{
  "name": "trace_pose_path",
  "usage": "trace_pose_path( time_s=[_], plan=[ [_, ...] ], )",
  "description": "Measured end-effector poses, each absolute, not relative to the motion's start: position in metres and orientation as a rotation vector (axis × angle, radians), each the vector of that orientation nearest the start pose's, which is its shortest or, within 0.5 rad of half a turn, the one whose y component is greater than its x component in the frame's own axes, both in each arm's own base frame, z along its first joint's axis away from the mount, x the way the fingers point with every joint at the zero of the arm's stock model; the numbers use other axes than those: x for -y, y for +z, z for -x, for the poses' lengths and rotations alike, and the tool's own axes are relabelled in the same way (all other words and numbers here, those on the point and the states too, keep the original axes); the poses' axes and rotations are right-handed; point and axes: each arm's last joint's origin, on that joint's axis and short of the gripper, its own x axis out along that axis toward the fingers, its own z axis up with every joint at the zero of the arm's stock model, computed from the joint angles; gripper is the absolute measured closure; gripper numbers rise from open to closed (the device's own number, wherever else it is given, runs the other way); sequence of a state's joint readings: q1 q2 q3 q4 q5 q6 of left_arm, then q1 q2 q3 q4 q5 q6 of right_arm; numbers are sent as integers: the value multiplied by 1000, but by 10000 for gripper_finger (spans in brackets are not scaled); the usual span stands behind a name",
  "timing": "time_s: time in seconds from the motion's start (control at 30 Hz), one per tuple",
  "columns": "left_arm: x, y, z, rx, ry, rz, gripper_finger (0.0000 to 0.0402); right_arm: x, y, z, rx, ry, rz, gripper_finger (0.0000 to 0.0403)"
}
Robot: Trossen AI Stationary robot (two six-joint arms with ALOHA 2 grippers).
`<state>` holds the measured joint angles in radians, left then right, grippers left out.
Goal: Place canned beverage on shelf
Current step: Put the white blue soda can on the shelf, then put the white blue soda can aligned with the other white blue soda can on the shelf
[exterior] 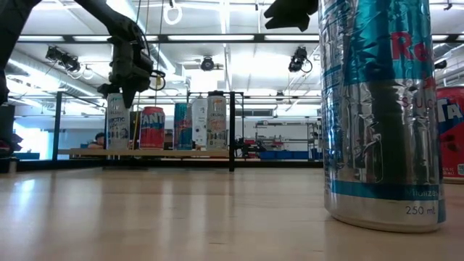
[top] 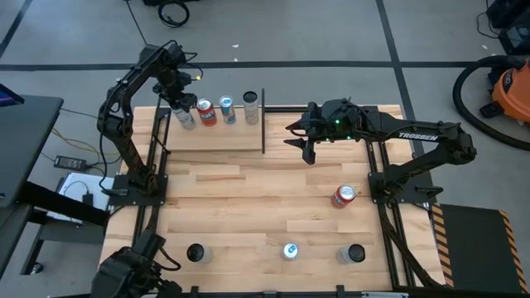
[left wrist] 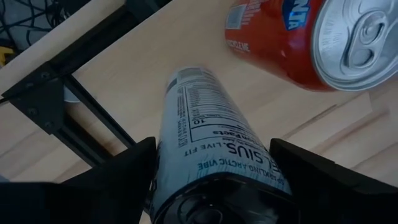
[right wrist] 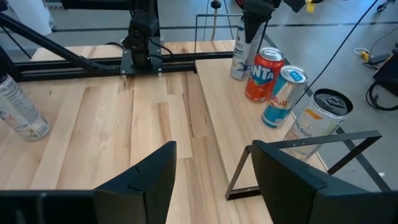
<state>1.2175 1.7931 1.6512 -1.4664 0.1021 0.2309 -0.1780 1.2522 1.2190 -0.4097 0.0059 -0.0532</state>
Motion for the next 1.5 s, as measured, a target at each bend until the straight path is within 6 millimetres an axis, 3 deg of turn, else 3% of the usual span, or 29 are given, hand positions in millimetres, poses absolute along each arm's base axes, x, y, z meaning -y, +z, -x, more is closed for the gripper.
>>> trace_pose_path(
  time_s=[0.27,0.53,0.73,1.03,1.5],
  plan=[
    [-303,296,-115,-1387,685,852,86,48,365,-267,-442,-169,17,186],
    [-303,335,-116,-1317,744,826,86,48,365,-267,-442,-169,17,186],
    [-294,367,-134,-1181,700,772,86,49,364,-269,-448,-169,16,186],
    [-249,421,-170,-1020,573,545,86,49,363,-269,-449,-169,16,186],
    [-168,455,-210,-913,329,262,86,48,360,-267,-488,-173,-13,186]
  ],
)
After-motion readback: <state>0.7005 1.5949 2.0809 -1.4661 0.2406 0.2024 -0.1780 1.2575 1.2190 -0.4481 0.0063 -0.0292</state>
